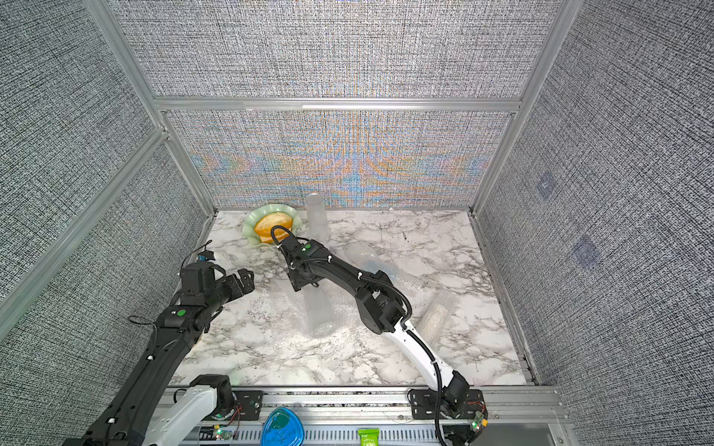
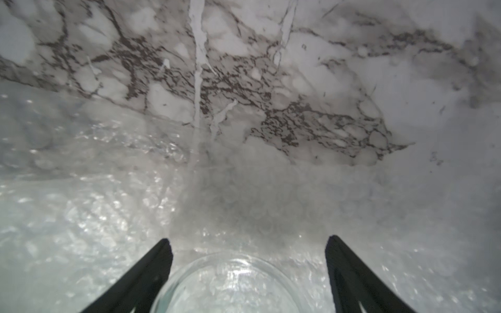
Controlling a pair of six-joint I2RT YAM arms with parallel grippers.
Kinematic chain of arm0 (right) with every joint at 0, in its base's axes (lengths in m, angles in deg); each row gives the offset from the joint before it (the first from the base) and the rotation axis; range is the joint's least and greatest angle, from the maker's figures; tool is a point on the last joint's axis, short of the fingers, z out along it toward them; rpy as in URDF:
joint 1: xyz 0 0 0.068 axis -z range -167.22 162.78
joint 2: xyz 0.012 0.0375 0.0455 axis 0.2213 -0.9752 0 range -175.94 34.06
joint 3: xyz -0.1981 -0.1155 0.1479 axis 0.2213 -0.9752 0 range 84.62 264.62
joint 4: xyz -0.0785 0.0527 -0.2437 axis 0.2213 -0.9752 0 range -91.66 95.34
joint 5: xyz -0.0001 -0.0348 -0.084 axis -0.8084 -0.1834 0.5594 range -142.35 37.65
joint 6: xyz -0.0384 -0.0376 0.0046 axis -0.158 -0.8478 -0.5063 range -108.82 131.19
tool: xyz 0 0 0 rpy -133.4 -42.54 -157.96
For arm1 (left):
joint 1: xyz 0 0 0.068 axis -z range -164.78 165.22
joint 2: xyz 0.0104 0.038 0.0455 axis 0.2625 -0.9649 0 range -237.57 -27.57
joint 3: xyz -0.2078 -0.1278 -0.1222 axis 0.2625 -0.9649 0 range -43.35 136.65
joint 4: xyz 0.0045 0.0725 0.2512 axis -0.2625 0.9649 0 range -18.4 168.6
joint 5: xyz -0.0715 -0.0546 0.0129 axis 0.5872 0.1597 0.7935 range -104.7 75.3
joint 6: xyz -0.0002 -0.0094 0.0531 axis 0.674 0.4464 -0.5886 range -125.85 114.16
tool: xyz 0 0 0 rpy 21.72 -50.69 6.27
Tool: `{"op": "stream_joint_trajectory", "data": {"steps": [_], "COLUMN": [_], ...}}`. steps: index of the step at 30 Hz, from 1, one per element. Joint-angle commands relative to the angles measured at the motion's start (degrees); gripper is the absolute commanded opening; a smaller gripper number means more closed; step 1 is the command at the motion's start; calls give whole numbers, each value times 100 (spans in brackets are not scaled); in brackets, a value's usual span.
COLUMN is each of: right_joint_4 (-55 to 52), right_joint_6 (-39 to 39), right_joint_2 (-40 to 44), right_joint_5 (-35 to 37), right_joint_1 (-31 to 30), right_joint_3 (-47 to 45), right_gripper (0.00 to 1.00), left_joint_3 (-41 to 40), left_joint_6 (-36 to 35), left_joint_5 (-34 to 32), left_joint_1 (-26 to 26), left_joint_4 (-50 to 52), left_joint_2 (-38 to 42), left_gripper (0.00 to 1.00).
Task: Unwrap the vase from the bubble wrap
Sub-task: Pick up the vase from the bubble wrap.
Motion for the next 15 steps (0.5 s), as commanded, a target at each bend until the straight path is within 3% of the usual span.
{"op": "stream_joint_trajectory", "data": {"steps": [1, 8, 15], "right_joint_4": [-263, -351, 86], "right_joint_6": [49, 7, 197], "right_joint_2": [-43, 129, 959], "right_joint_5": [-2, -199, -128], "right_joint_1": [28, 78, 23], "right_joint_3": [68, 333, -193], "right_gripper": [77, 52, 49], "left_joint_3": [-12, -1, -24], "left_joint_6": [-108, -111, -130], "left_joint_5": [158, 318, 470], "left_joint_1": [-8, -9, -11], "left_joint_4": [-142, -200, -236], "left_joint_2": [31, 38, 232], "left_gripper": [99, 99, 100]}}
